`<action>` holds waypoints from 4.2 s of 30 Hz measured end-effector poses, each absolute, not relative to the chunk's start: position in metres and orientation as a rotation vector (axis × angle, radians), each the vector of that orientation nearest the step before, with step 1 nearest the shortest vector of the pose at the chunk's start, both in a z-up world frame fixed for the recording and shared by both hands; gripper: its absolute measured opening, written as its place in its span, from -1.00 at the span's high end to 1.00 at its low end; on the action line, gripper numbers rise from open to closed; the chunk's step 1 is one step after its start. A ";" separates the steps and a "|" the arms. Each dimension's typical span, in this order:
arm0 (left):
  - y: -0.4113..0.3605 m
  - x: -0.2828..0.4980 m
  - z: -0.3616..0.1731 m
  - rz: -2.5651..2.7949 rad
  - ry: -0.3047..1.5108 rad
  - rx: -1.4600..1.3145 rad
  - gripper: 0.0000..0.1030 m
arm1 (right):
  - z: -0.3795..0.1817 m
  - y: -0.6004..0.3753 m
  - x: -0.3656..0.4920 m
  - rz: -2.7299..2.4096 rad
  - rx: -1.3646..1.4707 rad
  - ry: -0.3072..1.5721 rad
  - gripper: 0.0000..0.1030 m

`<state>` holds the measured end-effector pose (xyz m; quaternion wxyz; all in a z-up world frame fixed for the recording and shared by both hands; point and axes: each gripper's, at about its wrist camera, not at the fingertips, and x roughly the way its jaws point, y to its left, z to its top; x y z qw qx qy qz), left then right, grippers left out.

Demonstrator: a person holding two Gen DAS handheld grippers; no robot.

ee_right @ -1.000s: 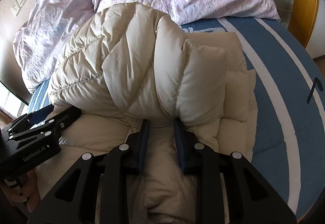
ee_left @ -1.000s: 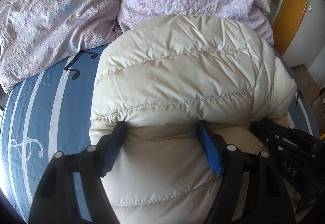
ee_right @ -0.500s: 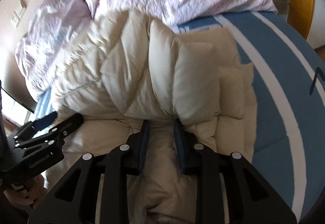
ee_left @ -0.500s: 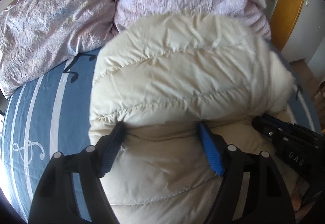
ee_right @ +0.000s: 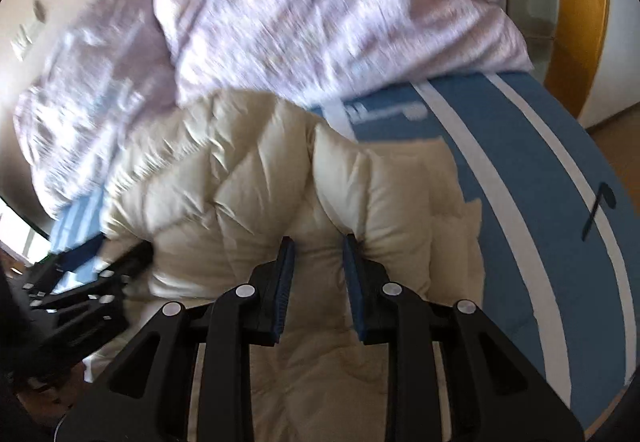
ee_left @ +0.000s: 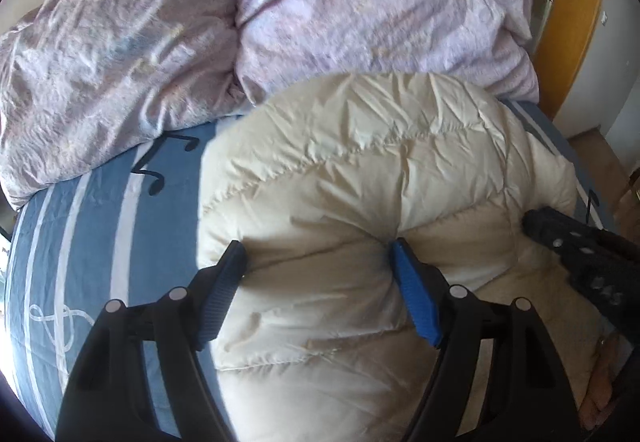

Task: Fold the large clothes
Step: 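Press the folded jacket bundle flat with both grippers, then open the left gripper and lift it off while the right gripper grasps the bundle edge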

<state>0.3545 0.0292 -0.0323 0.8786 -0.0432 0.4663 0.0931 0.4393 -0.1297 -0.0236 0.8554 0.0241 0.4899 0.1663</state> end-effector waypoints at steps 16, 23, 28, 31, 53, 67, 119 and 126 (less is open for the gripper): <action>0.010 0.364 -0.051 0.163 0.970 -0.056 -0.58 | -0.062 -0.143 0.432 0.323 0.003 0.965 0.51; 0.012 0.364 -0.058 0.173 0.951 -0.058 -0.71 | -0.067 -0.142 0.426 0.325 -0.009 0.897 0.50; 0.015 0.364 -0.067 0.185 0.938 -0.078 -0.83 | -0.068 -0.141 0.423 0.314 -0.016 0.865 0.50; 0.015 0.364 -0.072 0.197 0.926 -0.080 -0.88 | -0.068 -0.142 0.424 0.315 -0.011 0.866 0.50; 0.012 0.357 -0.080 0.238 0.851 -0.064 -0.96 | -0.068 -0.139 0.423 0.307 -0.029 0.859 0.47; 0.012 0.356 -0.081 0.239 0.848 -0.063 -0.96 | -0.068 -0.138 0.423 0.308 -0.030 0.859 0.47; 0.082 0.302 -0.041 0.156 0.947 -0.175 -0.95 | -0.011 -0.212 0.450 0.388 0.223 1.145 -0.82; 0.079 0.306 -0.053 0.127 0.988 -0.200 -0.95 | -0.047 -0.225 0.466 0.386 0.355 1.324 -0.84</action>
